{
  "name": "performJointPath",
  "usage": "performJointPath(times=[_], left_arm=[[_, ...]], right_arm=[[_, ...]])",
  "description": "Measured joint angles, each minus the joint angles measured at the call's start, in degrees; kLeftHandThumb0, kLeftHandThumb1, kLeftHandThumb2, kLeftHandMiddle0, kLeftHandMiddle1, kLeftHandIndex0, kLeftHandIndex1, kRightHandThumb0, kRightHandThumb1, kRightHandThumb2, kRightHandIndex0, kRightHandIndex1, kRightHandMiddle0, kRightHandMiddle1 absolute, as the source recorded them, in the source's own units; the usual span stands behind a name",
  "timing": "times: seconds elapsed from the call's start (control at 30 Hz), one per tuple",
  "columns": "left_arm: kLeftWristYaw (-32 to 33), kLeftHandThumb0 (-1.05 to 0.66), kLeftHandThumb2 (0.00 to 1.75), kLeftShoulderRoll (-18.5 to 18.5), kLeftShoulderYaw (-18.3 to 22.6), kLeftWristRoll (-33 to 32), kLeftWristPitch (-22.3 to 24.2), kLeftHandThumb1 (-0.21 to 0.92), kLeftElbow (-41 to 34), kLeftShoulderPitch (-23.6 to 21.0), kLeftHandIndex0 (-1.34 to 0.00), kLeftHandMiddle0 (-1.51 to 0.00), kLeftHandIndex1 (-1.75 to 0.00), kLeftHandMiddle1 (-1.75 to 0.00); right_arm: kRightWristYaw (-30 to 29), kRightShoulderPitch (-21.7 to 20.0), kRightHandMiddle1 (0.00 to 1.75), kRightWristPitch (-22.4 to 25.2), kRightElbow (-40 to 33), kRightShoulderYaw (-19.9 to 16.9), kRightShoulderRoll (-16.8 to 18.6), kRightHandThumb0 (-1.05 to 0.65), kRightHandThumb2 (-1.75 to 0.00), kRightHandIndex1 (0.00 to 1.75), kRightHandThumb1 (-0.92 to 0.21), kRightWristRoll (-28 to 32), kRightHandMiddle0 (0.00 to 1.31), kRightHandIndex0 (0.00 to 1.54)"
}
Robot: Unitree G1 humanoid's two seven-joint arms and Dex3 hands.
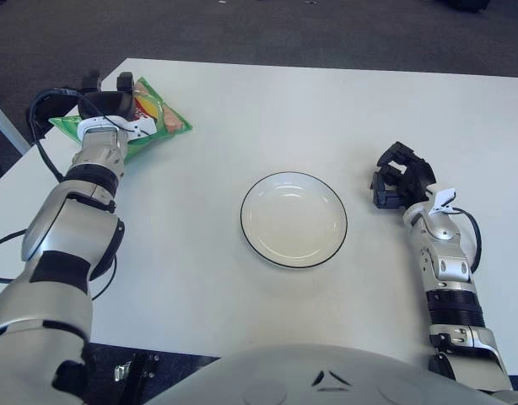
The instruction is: Put the snack into the plate.
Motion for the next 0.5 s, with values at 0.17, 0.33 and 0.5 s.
performJointPath(times=[0.17,0.33,0.5], left_arm=[[-2.0,-1.05,1.00,-0.3,-0.3,-0.7,0.4,0.92,0.7,0.0,0.00,0.00,0.00,0.00],[-4.0,-1.05,0.98,-0.5,-0.3,-2.0,0.8,0.92,1.2,0.0,0.00,0.00,0.00,0.00],[-6.6,-1.05,0.98,-0.7,0.5,-4.2,0.7,0.92,1.2,0.0,0.00,0.00,0.00,0.00]], right_arm=[[0.1,0.0,1.75,0.0,0.0,0.1,-0.2,-0.01,-1.54,1.63,-0.09,0.0,0.54,0.83],[0.5,0.0,1.75,0.0,0.0,0.1,-0.5,-0.01,-1.54,1.61,-0.10,0.0,0.54,0.84],[1.1,-0.2,1.75,0.0,0.2,0.4,-1.0,-0.01,-1.54,1.63,-0.09,0.0,0.54,0.83]])
